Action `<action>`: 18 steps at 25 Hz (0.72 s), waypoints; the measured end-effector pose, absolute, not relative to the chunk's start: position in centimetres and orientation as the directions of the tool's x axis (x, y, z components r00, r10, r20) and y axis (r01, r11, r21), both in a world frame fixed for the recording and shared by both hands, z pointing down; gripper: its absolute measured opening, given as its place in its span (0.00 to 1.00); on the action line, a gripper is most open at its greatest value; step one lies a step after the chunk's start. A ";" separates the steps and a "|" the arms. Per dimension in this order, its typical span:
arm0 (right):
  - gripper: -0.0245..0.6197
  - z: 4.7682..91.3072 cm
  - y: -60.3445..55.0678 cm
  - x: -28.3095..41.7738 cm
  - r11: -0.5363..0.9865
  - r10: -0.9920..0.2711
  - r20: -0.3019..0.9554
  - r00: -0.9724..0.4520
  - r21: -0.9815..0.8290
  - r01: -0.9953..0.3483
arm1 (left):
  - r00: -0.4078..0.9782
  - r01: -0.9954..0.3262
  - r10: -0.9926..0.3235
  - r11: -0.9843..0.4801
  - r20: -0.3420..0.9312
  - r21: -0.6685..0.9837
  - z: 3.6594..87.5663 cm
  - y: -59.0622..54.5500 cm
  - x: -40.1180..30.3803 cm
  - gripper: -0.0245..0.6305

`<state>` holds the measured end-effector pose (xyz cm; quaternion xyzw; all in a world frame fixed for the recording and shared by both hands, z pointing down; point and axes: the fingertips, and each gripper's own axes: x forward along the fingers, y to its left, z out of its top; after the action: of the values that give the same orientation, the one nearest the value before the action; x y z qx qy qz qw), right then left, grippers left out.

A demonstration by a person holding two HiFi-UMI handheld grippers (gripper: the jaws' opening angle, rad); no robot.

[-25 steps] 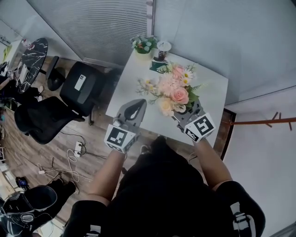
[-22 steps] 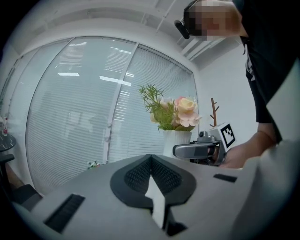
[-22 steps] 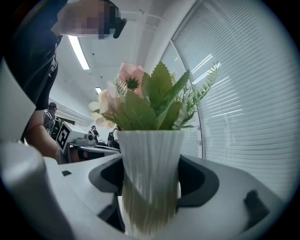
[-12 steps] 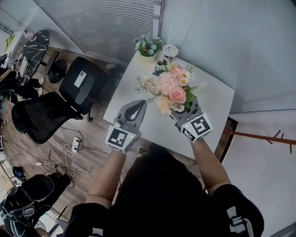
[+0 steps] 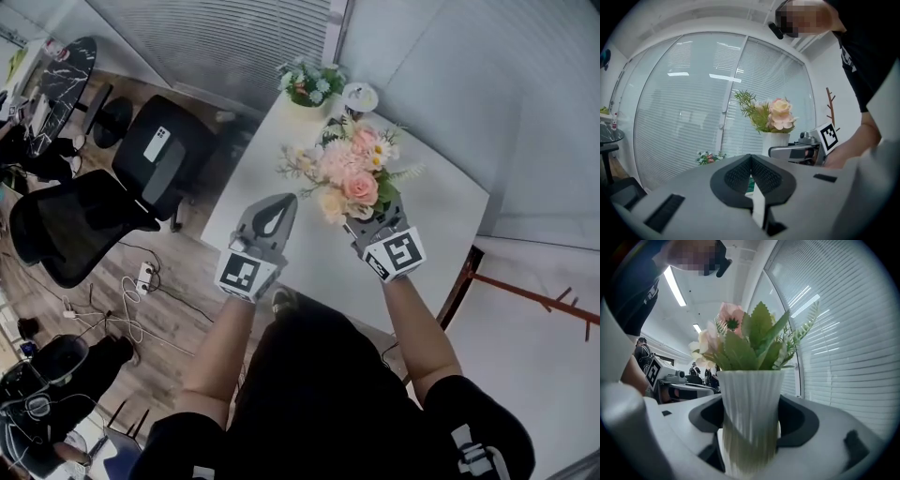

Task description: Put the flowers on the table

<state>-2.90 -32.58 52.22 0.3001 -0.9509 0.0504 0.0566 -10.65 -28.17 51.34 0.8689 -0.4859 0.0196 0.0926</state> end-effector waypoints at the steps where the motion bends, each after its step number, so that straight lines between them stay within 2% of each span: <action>1: 0.55 52.9 -32.9 -3.1 0.814 -0.566 0.140 -0.812 -0.060 -0.577 | 0.525 -0.849 -0.841 -0.509 0.131 0.141 52.0 -28.5 -10.8 0.06; 11: 0.55 58.2 -35.8 -4.2 0.798 -0.595 0.131 -0.793 -0.019 -0.602 | 0.514 -0.857 -0.846 -0.495 0.146 0.144 58.2 -31.4 -11.2 0.06; 18: 0.55 60.6 -36.4 -4.1 0.790 -0.609 0.123 -0.783 0.005 -0.613 | 0.503 -0.859 -0.855 -0.480 0.123 0.176 59.6 -32.7 -11.1 0.06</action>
<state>-4.08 -36.44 60.65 0.3237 -0.9441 0.0177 0.0593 -11.08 -32.73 59.61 0.8602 -0.4984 0.0094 0.1076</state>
